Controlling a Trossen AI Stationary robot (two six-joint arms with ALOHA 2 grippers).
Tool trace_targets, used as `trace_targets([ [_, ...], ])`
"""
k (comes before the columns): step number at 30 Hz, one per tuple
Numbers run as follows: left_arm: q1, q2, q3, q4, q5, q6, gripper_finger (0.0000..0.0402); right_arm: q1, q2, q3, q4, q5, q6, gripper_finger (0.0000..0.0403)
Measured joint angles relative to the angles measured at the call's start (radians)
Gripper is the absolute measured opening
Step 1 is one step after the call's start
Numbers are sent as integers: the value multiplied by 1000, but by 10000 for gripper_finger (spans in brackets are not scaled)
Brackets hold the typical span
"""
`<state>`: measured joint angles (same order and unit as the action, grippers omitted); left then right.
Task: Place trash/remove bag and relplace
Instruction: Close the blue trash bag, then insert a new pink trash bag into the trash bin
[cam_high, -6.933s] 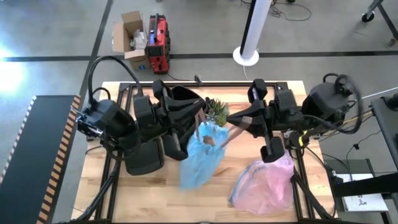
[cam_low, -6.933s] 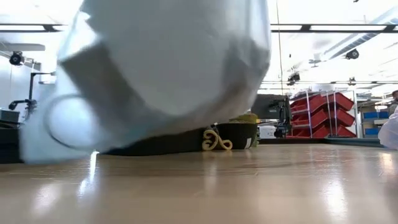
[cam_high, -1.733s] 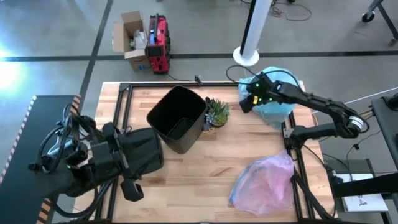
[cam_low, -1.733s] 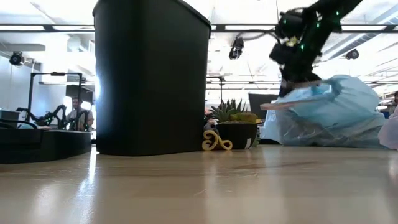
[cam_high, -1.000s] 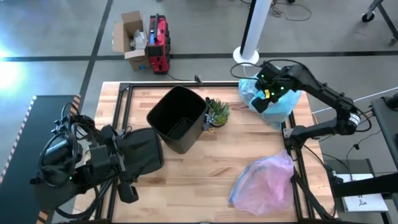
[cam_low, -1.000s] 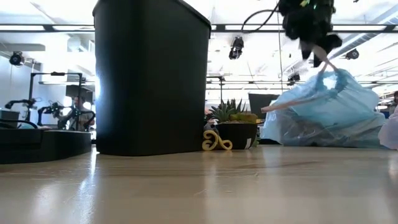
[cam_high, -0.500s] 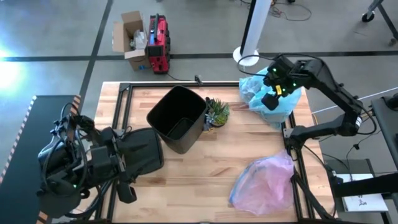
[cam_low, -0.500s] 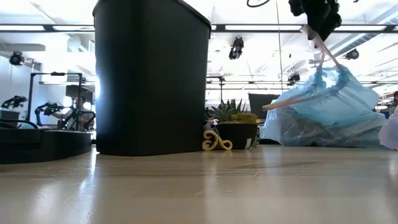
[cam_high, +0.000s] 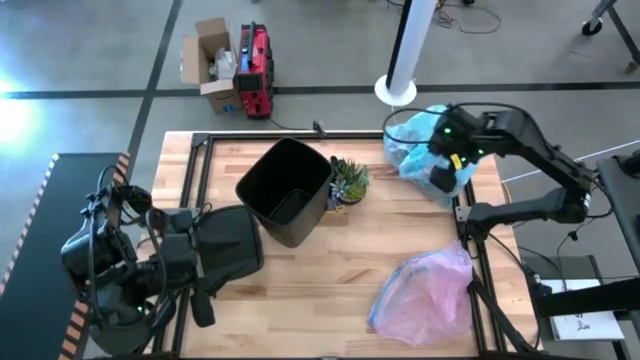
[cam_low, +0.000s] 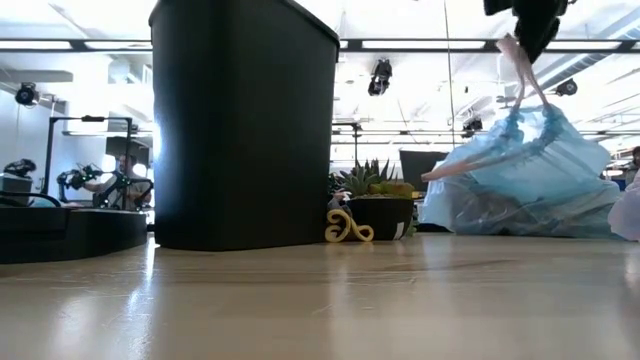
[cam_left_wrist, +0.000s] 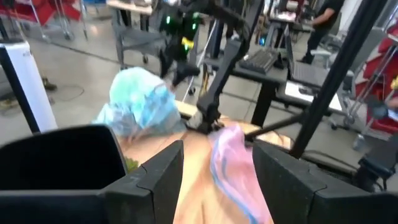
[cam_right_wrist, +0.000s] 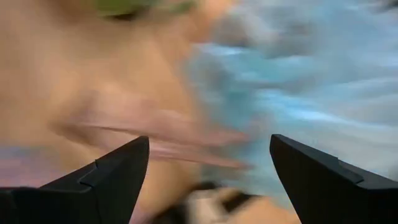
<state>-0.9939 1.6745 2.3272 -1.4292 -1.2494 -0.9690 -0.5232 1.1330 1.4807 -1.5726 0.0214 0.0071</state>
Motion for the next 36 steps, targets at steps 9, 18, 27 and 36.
trace_targets([
  [9, 34, -37, 0, -69, 12, -12, 182, -2, -166, 36, 5, 304, -148, 321],
  [18, 180, -98, 0, -139, 92, 52, 178, 0, -297, 102, 275, 5, -8, 321],
  [27, 287, -65, 0, -125, 186, 162, 200, 27, -295, 97, 508, -267, 114, 321],
  [36, 291, 18, 0, -94, 214, 138, 221, 288, -200, 94, 648, -317, 206, 321],
])
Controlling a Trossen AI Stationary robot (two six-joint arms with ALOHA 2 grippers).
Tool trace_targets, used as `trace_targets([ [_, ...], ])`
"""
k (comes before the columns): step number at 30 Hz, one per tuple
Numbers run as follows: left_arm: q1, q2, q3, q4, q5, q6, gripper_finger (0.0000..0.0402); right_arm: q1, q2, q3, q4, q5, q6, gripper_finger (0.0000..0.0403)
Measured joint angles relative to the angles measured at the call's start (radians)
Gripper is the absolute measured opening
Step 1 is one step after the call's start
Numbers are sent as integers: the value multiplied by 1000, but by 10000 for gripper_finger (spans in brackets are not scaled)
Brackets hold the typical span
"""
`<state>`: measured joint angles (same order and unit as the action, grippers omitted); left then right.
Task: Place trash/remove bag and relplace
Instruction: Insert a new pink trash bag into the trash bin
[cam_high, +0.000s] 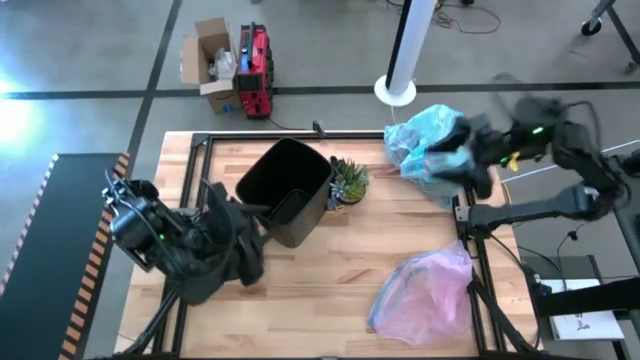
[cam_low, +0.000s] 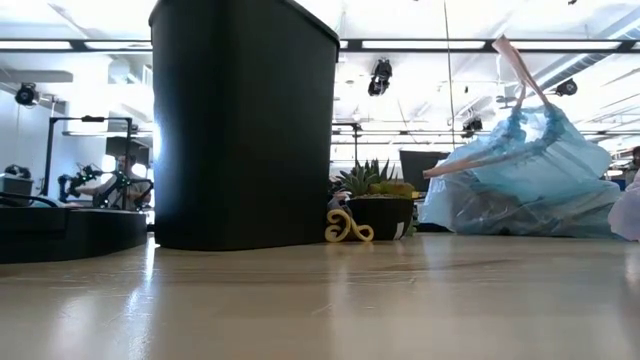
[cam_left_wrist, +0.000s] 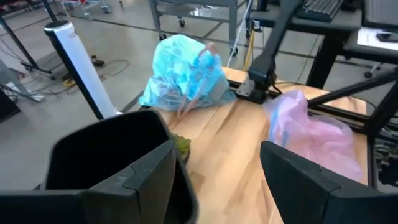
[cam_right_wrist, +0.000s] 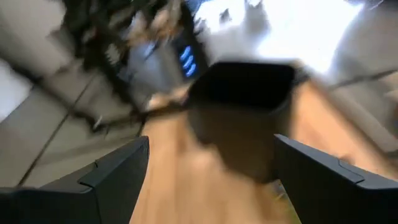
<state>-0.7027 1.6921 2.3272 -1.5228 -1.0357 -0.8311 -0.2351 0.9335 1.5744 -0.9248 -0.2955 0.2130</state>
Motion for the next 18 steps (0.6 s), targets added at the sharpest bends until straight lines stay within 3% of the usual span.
trace_targets([
  [8, -65, 44, 0, 37, 26, -38, 217, 502, 172, -66, -98, 209, 173, 320],
  [13, -111, 59, 0, 37, 29, -79, 216, 700, 247, -87, -160, 309, 333, 320],
  [18, -137, 80, 0, 37, 27, -99, 221, 811, 294, -150, -358, 351, 540, 320],
])
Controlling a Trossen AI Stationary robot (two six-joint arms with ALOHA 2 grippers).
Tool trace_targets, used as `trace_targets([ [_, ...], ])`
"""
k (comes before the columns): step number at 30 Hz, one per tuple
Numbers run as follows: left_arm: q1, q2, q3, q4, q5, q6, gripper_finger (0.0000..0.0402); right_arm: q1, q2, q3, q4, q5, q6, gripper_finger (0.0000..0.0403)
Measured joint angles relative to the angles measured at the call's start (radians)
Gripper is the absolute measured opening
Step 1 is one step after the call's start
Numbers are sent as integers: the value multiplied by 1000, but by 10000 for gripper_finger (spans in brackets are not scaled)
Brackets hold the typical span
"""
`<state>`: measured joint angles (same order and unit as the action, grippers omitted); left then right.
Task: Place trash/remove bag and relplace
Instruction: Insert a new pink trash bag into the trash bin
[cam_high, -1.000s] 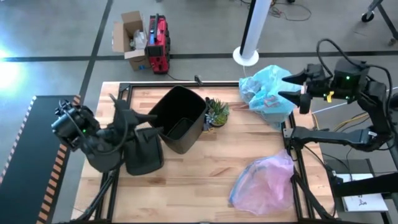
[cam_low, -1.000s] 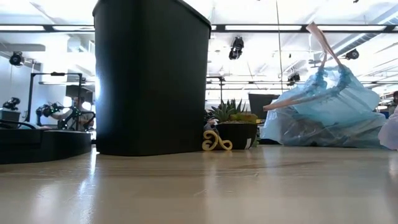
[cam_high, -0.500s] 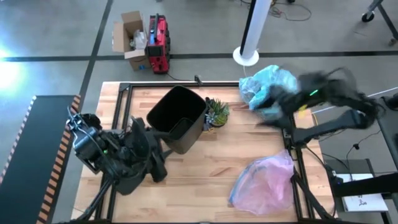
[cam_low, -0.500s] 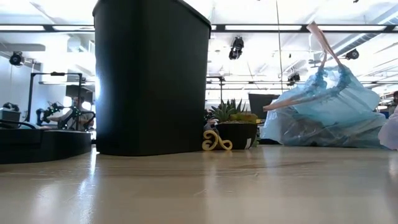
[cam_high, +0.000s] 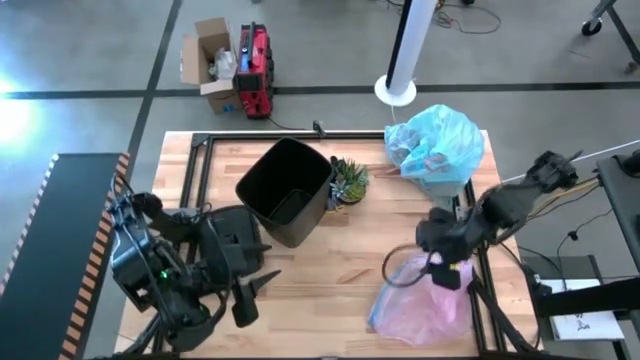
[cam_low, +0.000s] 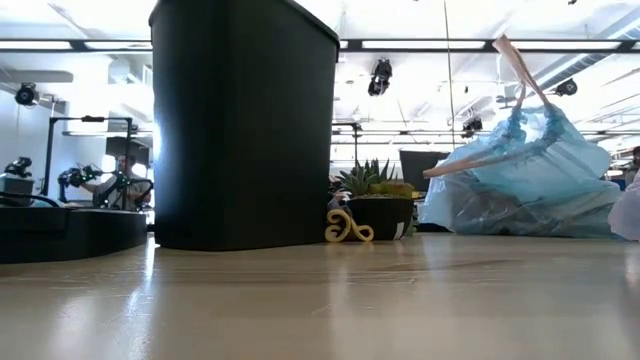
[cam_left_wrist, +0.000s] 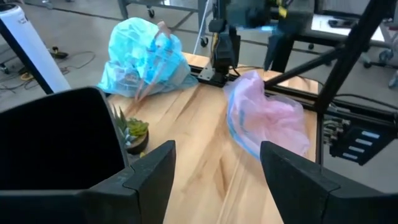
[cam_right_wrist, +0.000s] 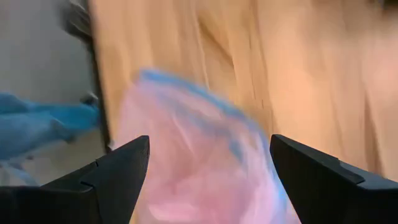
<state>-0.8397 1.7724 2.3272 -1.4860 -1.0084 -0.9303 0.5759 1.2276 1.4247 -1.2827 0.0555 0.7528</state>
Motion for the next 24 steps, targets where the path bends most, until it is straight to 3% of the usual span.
trace_targets([
  [5, -11, 21, 0, 0, -2, -6, 226, 54, 48, -151, 58, -2, 101, 321],
  [12, -20, 40, 0, 1, 4, -9, 227, 113, 165, -349, 515, 12, -15, 321],
  [18, -22, 43, 0, 3, 5, -26, 220, 66, 345, -377, 673, -9, -179, 321],
  [24, -23, 43, 0, 5, 6, -26, 215, 42, 475, -329, 677, -58, -340, 315],
])
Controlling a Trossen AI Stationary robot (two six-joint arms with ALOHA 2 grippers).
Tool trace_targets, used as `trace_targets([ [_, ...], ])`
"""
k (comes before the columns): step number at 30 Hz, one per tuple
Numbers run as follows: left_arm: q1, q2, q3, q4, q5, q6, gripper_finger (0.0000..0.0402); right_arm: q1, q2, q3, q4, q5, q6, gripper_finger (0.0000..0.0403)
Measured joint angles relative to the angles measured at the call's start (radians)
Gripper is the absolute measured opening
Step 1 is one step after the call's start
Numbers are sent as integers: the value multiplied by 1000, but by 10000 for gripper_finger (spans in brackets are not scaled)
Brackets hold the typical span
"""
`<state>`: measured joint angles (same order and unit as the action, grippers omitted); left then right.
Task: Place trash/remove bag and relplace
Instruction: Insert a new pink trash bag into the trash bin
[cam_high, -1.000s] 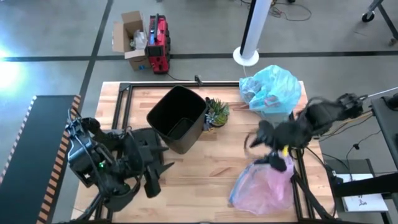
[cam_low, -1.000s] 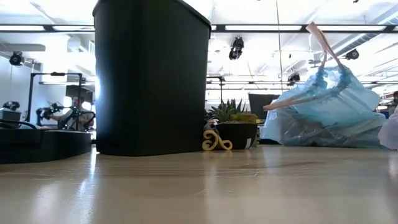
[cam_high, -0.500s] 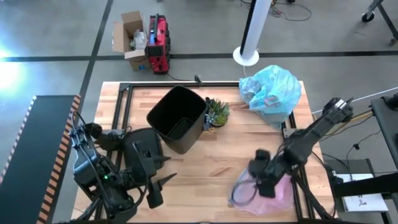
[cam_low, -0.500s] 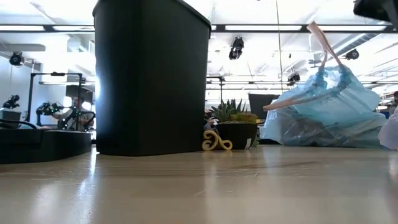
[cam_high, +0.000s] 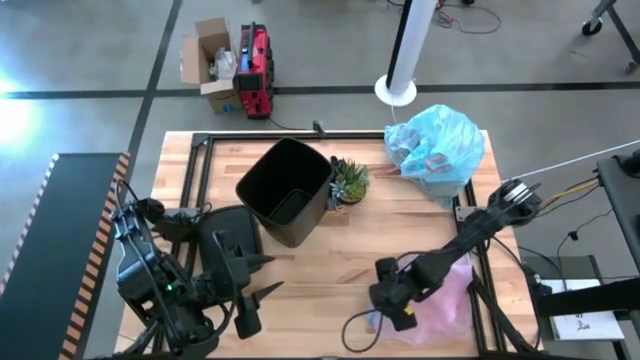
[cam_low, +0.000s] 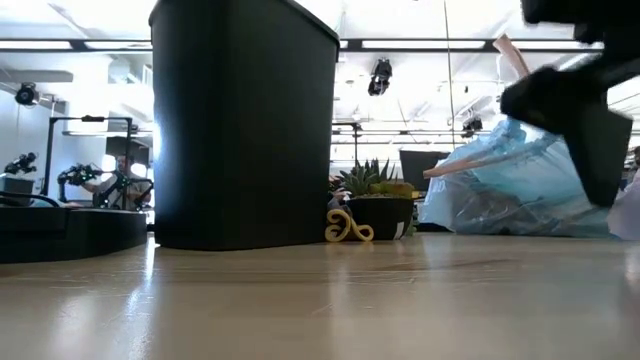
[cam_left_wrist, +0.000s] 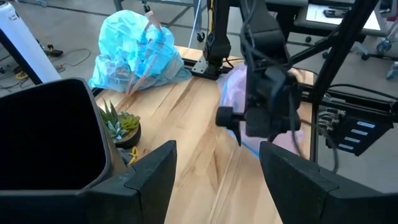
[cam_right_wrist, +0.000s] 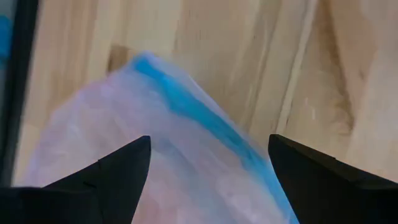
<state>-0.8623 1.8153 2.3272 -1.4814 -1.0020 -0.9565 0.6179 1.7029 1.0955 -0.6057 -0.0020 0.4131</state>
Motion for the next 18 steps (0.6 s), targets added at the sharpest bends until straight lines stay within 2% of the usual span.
trace_targets([
  [4, -1, 0, 0, 0, 26, 0, 216, -15, 61, 9, -11, -26, -54, 279],
  [7, -3, 0, 0, 0, 26, 0, 220, -28, 78, 39, -24, -25, -55, 224],
  [10, -6, -2, 0, 0, 45, 0, 221, -31, 81, 64, -54, -22, -55, 139],
  [13, -10, -13, 0, -4, 69, -1, 218, -37, 63, 93, -86, -29, -62, 33],
  [14, -13, -21, 0, -9, 71, -4, 217, -42, 47, 108, -107, -26, -64, 18],
  [18, -21, -60, 0, -49, 69, -33, 214, -50, -42, 227, -189, 54, -42, 5],
])
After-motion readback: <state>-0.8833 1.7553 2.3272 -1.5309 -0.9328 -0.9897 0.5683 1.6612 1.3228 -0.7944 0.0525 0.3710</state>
